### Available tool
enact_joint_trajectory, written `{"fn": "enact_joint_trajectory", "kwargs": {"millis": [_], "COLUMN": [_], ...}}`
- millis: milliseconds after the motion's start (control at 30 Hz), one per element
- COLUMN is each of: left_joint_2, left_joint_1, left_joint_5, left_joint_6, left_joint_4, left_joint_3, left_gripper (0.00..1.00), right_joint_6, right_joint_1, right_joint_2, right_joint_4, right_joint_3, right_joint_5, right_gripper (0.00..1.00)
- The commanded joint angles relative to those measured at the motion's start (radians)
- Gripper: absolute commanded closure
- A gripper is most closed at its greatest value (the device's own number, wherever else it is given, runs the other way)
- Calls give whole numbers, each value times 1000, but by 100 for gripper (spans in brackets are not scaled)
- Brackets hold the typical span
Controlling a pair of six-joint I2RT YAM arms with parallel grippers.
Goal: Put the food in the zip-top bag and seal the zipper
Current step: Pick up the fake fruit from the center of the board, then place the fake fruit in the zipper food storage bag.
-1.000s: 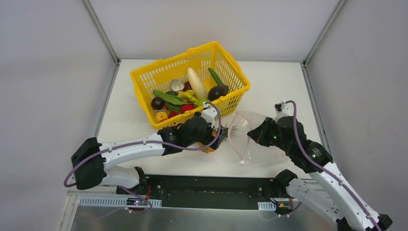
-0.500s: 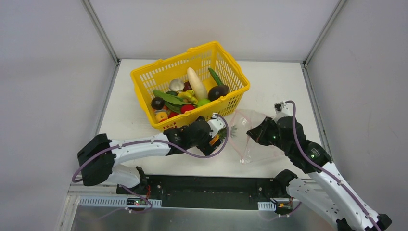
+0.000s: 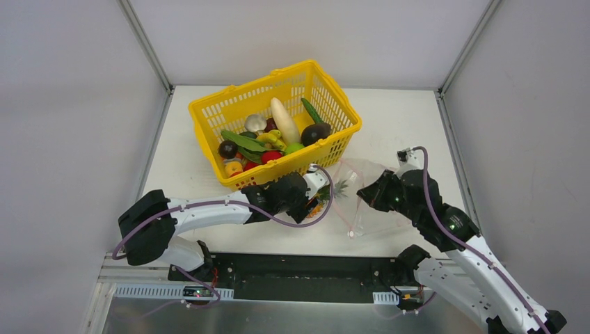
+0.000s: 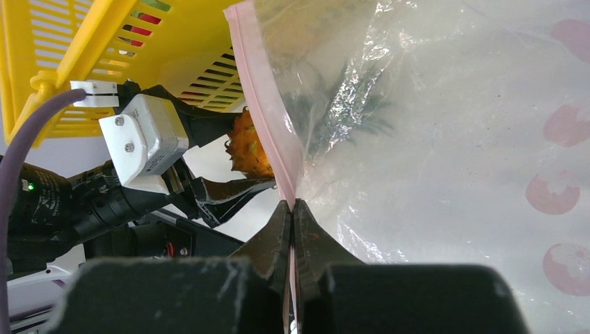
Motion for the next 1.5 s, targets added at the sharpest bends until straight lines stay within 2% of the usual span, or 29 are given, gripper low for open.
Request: {"fn": "enact_joint_trajectory", "kwargs": {"millis": [0,100,233,367,567,633,833,967,1100,1167,1333,1467], "left_joint_2": [0,-34,-96,-198,-359,-378,-390,-456,-541,-553,-501,-408], "left_joint_1": [-1,-11,-20,-27,-26,-28,-31,-35,-41,-43,-49,-65], "left_joint_5": [-5,-7,1,12,61,70,-80,-59,39,77,166,180], "left_joint_6": [-24,-22,-24,-31,-82,-99,-158,-168,-191,-190,-174,-180], "left_joint_4": [0,-8,-35,-65,-123,-194,-365,-309,-185,-180,-170,-126], "left_joint_3": [-13,-18,-22,-26,-27,-4,43,22,-11,2,36,57], "left_gripper": [51,64,73,78,79,79,81,81,78,77,76,76], "right_joint_6": [3,3,2,-1,-7,-5,4,9,12,14,19,23], "right_joint_1": [-5,-5,-4,-5,-4,-4,-5,-4,-4,-5,-5,-4], "right_joint_2": [-20,-31,-37,-44,-38,-36,-37,-30,-22,-20,-14,-22], "right_joint_4": [30,27,25,17,23,36,60,71,77,81,102,112], "right_joint_3": [-2,0,1,-2,-24,-36,-52,-55,-63,-69,-78,-73], "right_joint_5": [5,19,25,47,57,49,54,42,42,47,26,4], "right_gripper": [100,100,100,100,100,100,100,100,100,100,100,100]}}
